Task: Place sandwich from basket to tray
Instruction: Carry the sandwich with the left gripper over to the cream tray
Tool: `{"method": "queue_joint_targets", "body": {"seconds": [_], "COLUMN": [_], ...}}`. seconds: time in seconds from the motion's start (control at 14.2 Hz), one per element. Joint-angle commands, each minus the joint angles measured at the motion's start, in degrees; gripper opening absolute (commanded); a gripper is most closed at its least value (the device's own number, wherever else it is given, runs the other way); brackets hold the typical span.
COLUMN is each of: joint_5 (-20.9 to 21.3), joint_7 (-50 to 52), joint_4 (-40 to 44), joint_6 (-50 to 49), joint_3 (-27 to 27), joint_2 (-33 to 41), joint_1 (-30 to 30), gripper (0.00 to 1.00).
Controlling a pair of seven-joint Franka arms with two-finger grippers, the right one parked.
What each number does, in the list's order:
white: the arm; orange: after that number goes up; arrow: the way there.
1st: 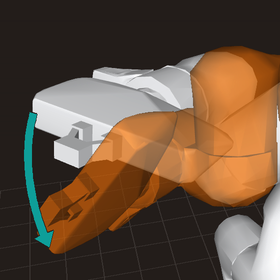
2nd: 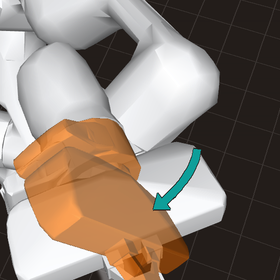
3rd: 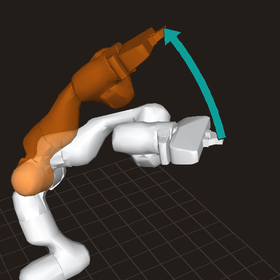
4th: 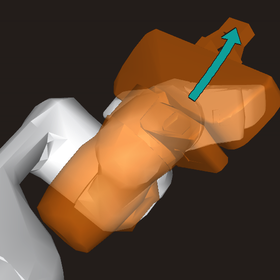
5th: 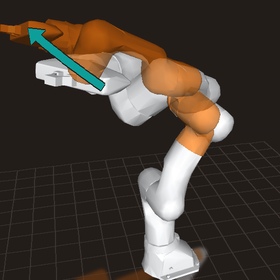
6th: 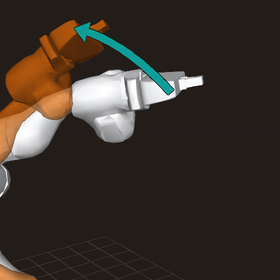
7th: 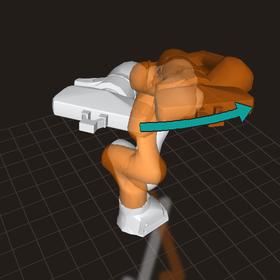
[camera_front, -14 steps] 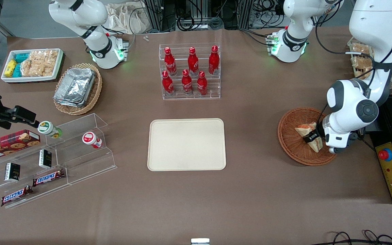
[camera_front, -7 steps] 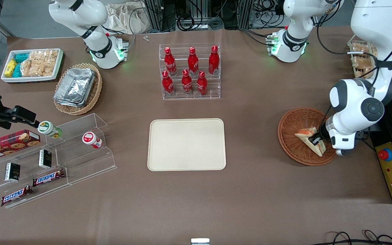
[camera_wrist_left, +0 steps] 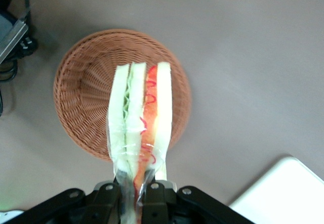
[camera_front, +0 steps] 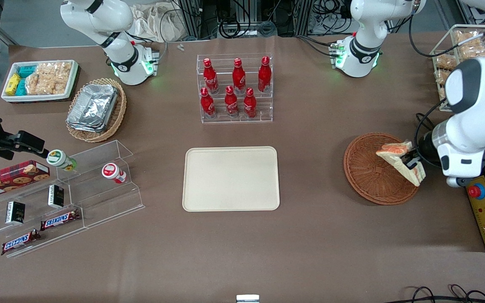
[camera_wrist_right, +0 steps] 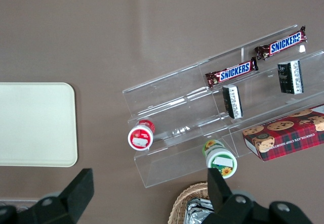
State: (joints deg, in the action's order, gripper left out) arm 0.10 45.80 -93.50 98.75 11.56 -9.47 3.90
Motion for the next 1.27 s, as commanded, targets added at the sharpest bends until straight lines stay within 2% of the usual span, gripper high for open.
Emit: {"method": "queue_joint_targets", "body": {"seconds": [0.0,0.28,0.49,0.92,1.2], "joint_5": [-0.28,-0.37,-0.28,-0.19,-0.02], "joint_7": [-1.22,-8.33,-13.1,-12.93,-12.93], "joint_4": [10.16,11.93,12.02,12.02,12.02], "joint_6": [-4.53,-4.44,-2.96,14.85,22.79], "joint_3": [2.49,3.03,3.03,3.03,2.94], "joint_2": [-3.88,-7.74,-14.76,-28.56,-33.41], "joint_1": [-5.02,-15.65,-22.43,-27.97,-29.47], "gripper": [0.0,0.0,0.0,0.0,0.0]}}
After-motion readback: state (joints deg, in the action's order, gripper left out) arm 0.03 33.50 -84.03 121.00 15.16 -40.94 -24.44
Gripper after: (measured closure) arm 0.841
